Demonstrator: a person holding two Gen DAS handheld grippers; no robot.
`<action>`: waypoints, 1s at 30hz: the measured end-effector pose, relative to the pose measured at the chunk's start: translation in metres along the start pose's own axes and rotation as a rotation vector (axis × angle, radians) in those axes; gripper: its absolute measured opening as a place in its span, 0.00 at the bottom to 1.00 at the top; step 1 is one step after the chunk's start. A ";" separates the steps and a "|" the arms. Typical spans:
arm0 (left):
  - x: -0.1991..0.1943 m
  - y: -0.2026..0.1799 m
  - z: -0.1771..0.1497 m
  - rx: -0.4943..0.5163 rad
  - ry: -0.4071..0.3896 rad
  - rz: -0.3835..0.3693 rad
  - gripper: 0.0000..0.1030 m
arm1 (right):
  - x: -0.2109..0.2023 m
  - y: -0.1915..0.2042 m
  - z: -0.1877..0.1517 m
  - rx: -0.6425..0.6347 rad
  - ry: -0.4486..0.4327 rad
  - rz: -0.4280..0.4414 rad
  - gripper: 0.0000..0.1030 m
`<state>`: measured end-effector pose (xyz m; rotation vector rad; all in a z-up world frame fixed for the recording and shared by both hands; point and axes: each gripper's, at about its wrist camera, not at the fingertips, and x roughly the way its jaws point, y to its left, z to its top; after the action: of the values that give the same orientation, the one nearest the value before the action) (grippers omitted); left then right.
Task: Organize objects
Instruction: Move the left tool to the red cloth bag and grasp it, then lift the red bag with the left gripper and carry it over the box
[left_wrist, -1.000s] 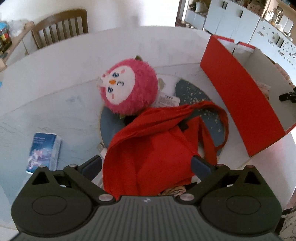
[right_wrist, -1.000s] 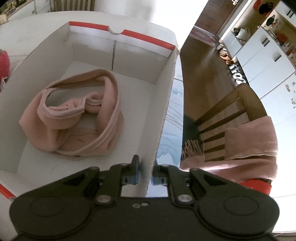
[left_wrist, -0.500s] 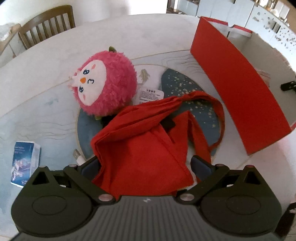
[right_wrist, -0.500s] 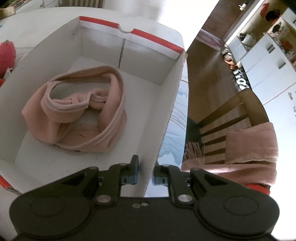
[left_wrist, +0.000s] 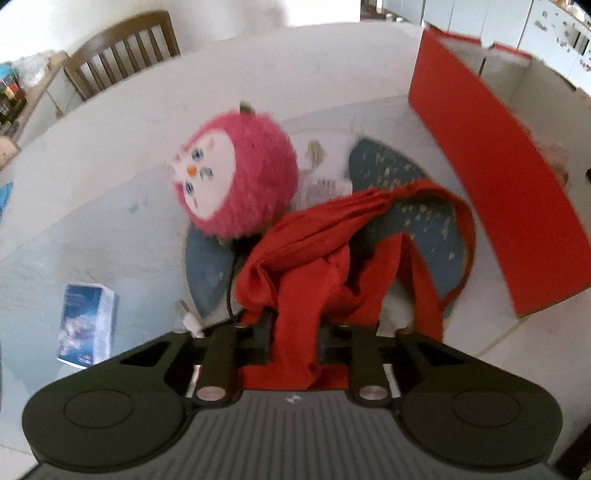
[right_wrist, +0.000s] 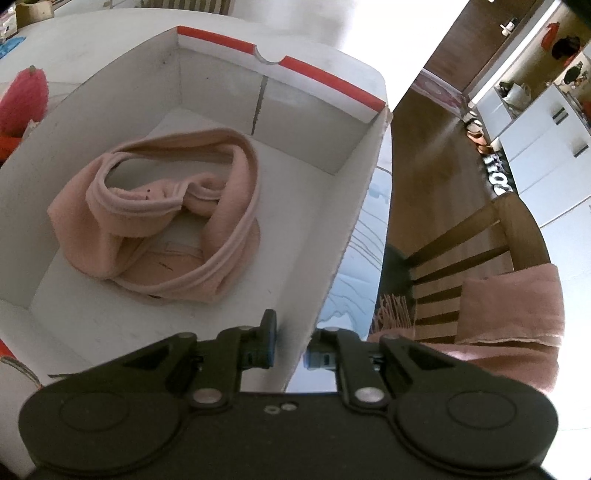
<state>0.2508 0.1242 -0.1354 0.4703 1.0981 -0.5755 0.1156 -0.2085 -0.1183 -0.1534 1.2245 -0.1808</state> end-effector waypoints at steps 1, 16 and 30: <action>-0.007 -0.001 0.002 0.007 -0.016 0.007 0.17 | 0.000 -0.001 -0.001 -0.002 -0.001 0.004 0.11; -0.100 -0.032 0.046 0.082 -0.123 -0.123 0.16 | 0.002 -0.004 -0.002 -0.086 -0.021 0.055 0.09; -0.171 -0.078 0.098 0.210 -0.239 -0.221 0.16 | 0.002 -0.005 -0.006 -0.164 -0.040 0.067 0.10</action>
<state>0.2100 0.0384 0.0540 0.4515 0.8697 -0.9237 0.1106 -0.2138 -0.1210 -0.2568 1.2023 -0.0192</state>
